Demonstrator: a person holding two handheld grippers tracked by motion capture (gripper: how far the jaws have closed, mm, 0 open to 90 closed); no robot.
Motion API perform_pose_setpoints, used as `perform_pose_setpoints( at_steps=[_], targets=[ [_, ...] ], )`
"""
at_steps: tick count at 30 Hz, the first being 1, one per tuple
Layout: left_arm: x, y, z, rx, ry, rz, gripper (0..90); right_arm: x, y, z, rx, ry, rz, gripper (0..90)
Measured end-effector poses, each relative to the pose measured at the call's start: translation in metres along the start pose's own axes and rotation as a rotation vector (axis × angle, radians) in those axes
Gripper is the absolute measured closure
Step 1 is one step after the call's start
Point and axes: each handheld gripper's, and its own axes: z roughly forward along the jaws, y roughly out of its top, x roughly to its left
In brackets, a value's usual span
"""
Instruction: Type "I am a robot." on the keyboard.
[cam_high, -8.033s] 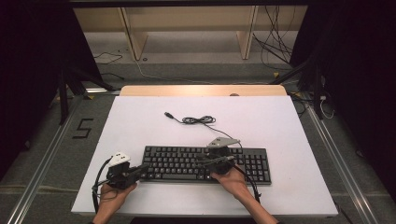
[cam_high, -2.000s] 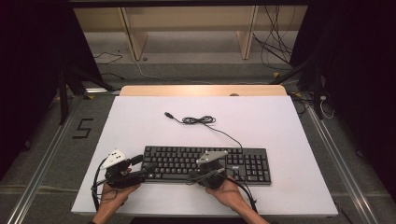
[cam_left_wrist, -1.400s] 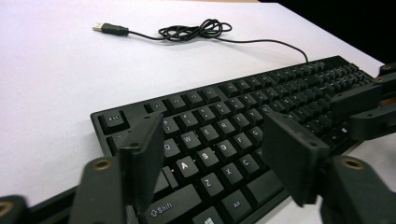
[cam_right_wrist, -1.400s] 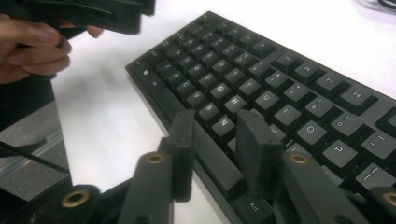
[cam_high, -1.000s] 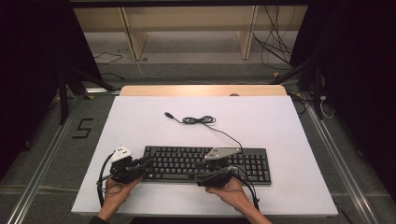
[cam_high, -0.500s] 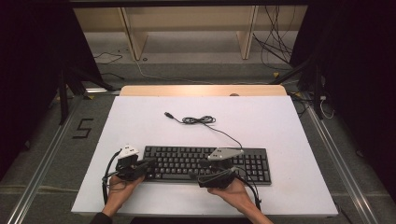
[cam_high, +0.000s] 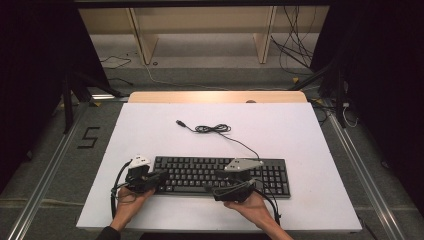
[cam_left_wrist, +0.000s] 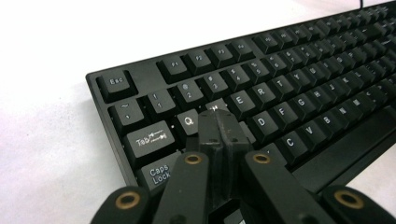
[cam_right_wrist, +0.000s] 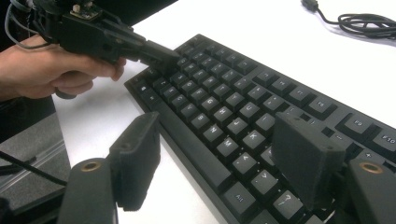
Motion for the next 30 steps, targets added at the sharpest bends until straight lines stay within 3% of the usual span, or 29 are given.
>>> perform_pose_setpoints(
  at_steps=[13, 18, 30],
  targets=[
    [-0.001, -0.001, -0.001, -0.004, -0.009, 0.010, 88.7, -0.002, 0.000, -0.002, -0.010, -0.009, 0.004, 33.5],
    [-0.001, 0.000, -0.006, -0.033, -0.013, -0.002, 80.7, -0.003, 0.001, -0.001, -0.016, -0.012, 0.005, 33.5],
    [-0.005, -0.001, -0.021, -0.101, -0.083, -0.012, 55.8, -0.004, 0.003, 0.004, -0.015, -0.013, 0.000, 39.9]
  ],
)
